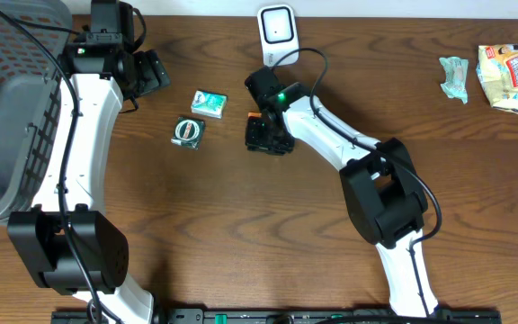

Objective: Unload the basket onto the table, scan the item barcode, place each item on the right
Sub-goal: 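Reach the right gripper to the orange Kleenex pack and grasp it, then hold the orange Kleenex pack under the scanner with the right gripper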

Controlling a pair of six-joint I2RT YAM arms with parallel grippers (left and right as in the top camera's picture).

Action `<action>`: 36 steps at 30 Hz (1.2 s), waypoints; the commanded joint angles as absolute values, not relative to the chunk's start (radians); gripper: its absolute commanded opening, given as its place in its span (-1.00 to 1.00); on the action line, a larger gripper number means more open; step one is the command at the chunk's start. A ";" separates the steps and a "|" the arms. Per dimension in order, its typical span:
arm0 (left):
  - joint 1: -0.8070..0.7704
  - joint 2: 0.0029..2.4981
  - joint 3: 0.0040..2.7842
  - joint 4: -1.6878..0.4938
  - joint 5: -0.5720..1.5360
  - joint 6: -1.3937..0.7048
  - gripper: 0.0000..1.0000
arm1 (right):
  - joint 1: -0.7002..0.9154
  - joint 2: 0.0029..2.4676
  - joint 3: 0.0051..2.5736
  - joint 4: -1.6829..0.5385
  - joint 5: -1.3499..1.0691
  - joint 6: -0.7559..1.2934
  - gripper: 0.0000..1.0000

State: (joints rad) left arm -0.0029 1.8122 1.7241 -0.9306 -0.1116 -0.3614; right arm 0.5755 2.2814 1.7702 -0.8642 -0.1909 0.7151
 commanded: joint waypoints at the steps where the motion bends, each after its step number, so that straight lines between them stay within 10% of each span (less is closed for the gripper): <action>1: -0.003 1.818 1.730 -0.931 -0.124 -0.356 0.96 | 0.542 2.271 1.769 -0.886 -0.041 0.776 -0.23; 19: -0.003 1.818 1.730 -0.931 -0.124 -0.356 0.96 | 0.369 2.269 1.806 -0.651 -0.511 0.507 -0.03; 36: -0.003 1.818 1.730 -0.931 -0.124 -0.356 0.96 | 0.437 2.399 1.802 -0.587 -0.350 0.730 0.01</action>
